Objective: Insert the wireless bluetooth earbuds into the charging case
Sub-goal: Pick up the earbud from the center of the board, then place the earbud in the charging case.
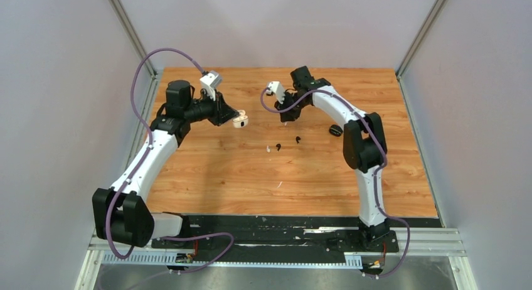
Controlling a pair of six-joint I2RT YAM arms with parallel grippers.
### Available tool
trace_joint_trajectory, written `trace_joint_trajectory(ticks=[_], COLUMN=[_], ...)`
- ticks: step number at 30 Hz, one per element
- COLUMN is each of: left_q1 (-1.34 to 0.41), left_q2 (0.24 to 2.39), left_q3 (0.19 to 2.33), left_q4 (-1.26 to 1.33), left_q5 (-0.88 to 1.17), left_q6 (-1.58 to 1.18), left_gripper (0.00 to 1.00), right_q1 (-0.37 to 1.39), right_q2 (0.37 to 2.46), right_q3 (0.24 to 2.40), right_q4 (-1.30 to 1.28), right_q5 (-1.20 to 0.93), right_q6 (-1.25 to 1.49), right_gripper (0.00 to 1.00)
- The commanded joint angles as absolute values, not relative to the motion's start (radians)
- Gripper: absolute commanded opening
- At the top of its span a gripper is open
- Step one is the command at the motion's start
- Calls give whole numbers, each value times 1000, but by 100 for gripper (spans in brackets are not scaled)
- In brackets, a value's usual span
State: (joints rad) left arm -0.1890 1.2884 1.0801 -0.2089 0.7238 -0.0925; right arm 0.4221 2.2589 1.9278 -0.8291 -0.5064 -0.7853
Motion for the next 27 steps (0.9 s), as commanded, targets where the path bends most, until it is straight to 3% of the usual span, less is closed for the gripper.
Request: trace_joint_trajectory(ticks=[1, 10, 15, 27], left_q1=[-184, -233, -292, -317], left_q2=[1302, 1338, 1349, 1291], left_q3=[1075, 1164, 1236, 1199], left_q4=[-150, -150, -162, 22], left_q5=[750, 689, 619, 597], left_q6=[-129, -131, -125, -136], left_gripper=[0, 0, 0, 0], right_q1=[417, 478, 555, 623], right_q2=[2001, 1615, 1504, 1451], right_q3=[1858, 1617, 1455, 1359], right_q4=[-633, -185, 104, 171], right_q5=[-530, -577, -549, -627], right_q6=[-771, -759, -763, -820], right_gripper=[0, 0, 0, 0])
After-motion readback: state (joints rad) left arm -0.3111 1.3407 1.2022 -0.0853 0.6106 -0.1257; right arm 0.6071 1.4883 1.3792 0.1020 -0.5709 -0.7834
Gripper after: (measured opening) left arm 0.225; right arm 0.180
